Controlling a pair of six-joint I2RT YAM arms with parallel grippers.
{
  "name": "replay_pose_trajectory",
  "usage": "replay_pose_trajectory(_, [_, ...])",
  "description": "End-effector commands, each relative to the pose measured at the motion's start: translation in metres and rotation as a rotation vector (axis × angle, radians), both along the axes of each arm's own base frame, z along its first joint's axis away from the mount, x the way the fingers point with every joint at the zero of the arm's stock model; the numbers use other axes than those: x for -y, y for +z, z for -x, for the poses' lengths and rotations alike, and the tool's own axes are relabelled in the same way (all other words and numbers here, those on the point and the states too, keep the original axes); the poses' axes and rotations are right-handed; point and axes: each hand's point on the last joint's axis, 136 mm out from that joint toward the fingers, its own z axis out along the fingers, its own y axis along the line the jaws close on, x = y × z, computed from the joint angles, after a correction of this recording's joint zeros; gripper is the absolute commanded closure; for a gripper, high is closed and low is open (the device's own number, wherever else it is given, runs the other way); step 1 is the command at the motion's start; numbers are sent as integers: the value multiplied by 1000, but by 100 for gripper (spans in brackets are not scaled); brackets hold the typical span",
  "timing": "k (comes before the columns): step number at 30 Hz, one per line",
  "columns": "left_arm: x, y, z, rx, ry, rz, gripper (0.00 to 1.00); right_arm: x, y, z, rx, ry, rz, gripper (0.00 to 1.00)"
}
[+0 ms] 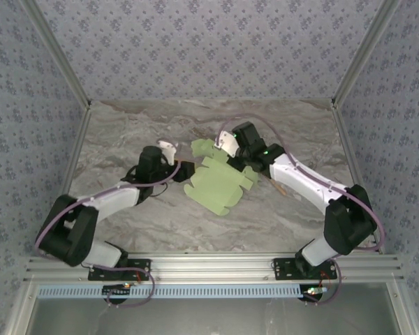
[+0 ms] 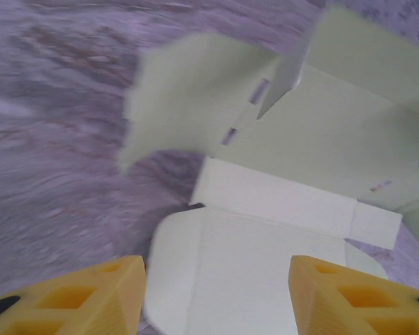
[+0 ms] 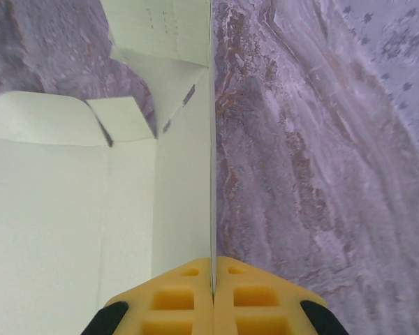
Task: Fold the paper box
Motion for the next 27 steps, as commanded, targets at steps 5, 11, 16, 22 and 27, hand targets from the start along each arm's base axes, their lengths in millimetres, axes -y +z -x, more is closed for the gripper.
replay_pose_trajectory(5, [-76,0,-8,-30,301,34,39,-21,-1,-13,266,123,199,100])
replay_pose_trajectory(11, [-106,0,-19,-23,408,10,38,-35,-9,-10,403,271,276,100])
replay_pose_trajectory(16, [-105,8,-31,-4,394,-13,38,-32,-19,-14,485,309,339,100])
replay_pose_trajectory(22, [-87,6,-48,0,278,-58,38,-24,-28,-19,577,345,372,100])
replay_pose_trajectory(27, [-78,-12,-71,-41,224,-126,45,-14,-42,-16,587,420,359,100])
